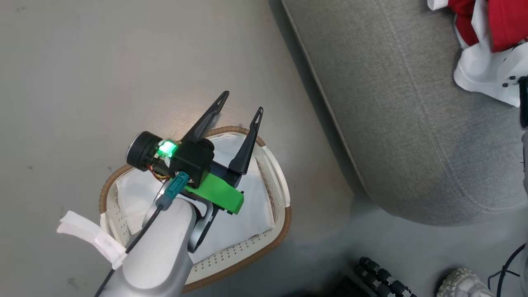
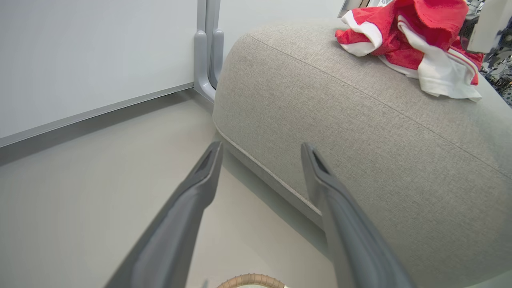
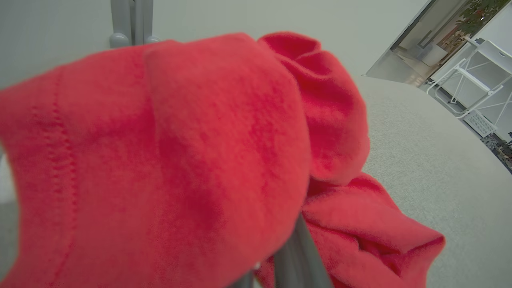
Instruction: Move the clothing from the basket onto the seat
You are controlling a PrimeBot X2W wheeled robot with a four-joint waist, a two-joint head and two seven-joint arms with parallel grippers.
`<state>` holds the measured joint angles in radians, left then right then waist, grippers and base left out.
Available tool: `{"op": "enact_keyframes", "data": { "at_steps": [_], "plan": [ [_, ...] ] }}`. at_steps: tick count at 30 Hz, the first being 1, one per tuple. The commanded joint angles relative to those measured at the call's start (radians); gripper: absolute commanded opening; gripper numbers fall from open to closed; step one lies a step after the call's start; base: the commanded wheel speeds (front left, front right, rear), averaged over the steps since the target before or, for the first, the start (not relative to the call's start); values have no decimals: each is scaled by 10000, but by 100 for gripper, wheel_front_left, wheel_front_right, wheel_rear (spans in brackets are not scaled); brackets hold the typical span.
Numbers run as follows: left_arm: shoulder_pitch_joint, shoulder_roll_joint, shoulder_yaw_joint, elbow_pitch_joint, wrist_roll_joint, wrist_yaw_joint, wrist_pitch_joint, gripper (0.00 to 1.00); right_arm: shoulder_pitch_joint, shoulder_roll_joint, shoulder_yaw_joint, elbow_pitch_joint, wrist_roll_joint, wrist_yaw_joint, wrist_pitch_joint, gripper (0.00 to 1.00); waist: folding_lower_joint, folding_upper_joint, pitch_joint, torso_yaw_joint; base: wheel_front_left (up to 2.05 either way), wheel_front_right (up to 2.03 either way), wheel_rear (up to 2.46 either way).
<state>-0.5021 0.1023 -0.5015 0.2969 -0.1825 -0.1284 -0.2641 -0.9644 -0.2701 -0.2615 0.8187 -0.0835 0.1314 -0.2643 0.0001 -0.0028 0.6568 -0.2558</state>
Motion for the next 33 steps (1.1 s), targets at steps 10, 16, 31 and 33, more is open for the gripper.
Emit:
{"op": "enact_keyframes", "data": {
  "at_steps": [10,16,31,33],
  "plan": [
    [267,-150,462,107,-118,-23,-4,100,1421,373,335,-984,167,-14,1,100,-1,28,-948,-103,0,0,0],
    [777,-309,1079,172,-80,-22,-4,100,2754,430,561,-1898,436,-14,1,100,-1,28,-1951,-90,0,0,0],
    [2516,-491,3301,39,365,799,-5,100,5167,1501,1408,-4254,1189,-14,1,100,-1,28,-3960,942,0,0,0],
    [2737,-497,3588,119,423,901,-5,100,5337,1639,1611,-4348,1233,-14,1,100,-1,28,-4142,1129,0,0,0]
  ]
}}
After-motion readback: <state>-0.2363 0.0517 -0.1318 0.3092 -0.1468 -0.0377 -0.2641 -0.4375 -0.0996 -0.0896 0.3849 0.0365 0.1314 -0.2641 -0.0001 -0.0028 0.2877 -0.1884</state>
